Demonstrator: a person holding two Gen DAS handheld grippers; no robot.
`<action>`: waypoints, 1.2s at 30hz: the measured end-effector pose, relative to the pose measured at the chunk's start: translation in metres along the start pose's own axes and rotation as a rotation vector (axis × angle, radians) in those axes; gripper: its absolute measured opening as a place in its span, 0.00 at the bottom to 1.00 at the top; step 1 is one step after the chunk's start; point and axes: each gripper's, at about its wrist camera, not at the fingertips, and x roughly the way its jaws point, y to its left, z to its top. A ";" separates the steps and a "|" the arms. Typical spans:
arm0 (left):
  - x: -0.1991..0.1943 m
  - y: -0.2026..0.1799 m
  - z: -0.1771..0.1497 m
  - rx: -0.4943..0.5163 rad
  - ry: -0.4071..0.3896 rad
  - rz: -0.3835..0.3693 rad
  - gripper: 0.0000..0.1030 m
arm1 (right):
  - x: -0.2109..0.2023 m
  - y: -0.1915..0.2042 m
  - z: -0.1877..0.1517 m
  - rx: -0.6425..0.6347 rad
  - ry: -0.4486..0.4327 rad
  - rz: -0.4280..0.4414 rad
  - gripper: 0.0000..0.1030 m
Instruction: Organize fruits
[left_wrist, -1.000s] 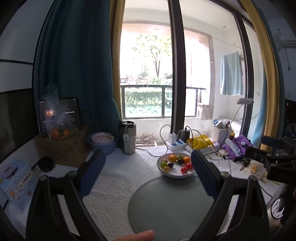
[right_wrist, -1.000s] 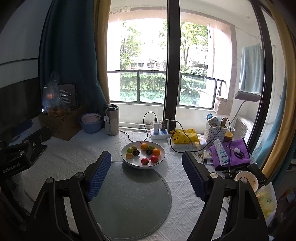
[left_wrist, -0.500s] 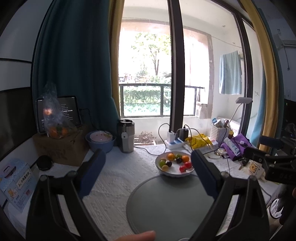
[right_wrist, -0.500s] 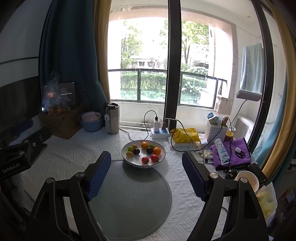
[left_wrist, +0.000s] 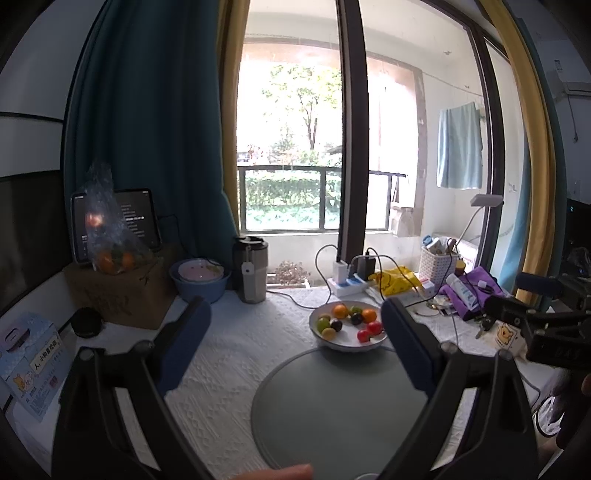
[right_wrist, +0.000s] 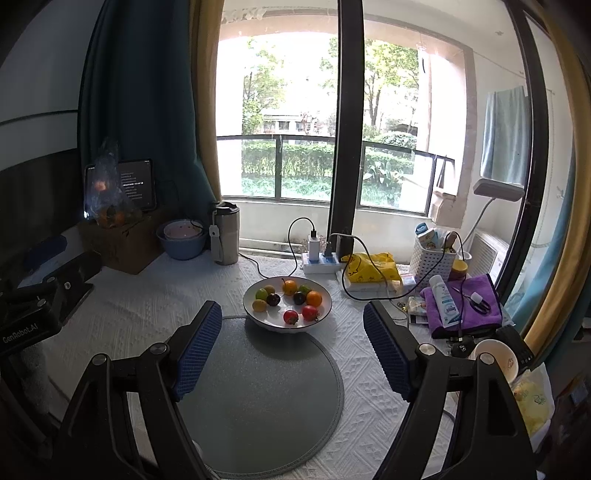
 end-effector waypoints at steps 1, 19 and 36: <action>0.000 0.000 0.000 0.000 0.000 0.000 0.92 | 0.000 0.000 0.000 0.000 -0.001 0.000 0.79; 0.000 -0.001 -0.001 0.001 0.002 -0.003 0.92 | 0.000 0.000 0.000 0.000 0.001 0.000 0.79; -0.001 -0.001 -0.003 0.006 -0.004 0.004 0.92 | 0.001 0.004 -0.001 -0.002 0.002 0.002 0.79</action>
